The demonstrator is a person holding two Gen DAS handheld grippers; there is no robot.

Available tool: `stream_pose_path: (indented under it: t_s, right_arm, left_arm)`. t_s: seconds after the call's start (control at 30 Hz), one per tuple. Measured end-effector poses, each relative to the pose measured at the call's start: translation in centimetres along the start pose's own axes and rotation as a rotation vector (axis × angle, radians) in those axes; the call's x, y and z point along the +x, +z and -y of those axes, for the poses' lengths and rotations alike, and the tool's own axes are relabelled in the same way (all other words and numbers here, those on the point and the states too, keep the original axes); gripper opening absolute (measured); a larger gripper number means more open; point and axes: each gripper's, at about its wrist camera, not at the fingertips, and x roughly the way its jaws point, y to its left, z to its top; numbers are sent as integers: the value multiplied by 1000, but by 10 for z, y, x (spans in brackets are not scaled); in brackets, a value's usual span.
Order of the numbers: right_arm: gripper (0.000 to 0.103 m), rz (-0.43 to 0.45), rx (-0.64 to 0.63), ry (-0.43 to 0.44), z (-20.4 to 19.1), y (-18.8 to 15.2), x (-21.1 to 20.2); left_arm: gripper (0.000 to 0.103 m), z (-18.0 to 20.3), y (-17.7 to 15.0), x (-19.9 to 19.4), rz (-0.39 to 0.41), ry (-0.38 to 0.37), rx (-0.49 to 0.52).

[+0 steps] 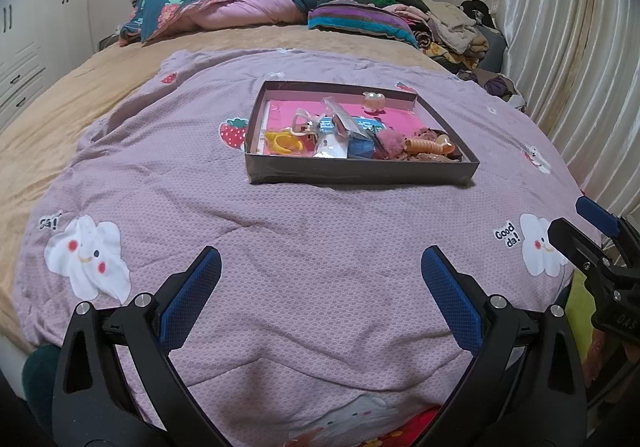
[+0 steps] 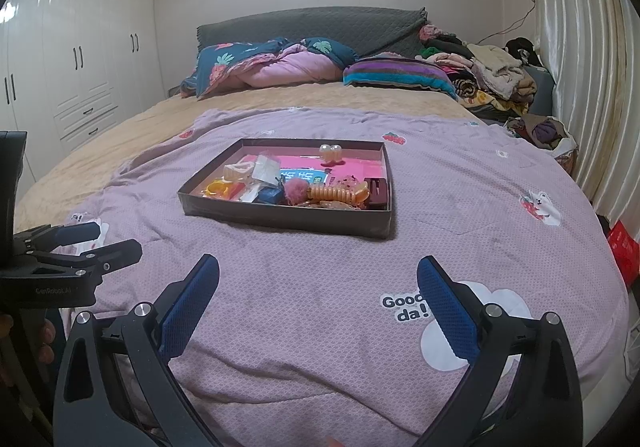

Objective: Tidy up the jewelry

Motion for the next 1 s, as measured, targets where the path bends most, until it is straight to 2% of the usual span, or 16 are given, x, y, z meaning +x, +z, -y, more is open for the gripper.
stream_pose_path:
  t_s: [1.0]
  right_arm:
    - [99,-6,0,2,-1,-4,0]
  left_arm:
    - [94,-1,1,1,2,2,-1]
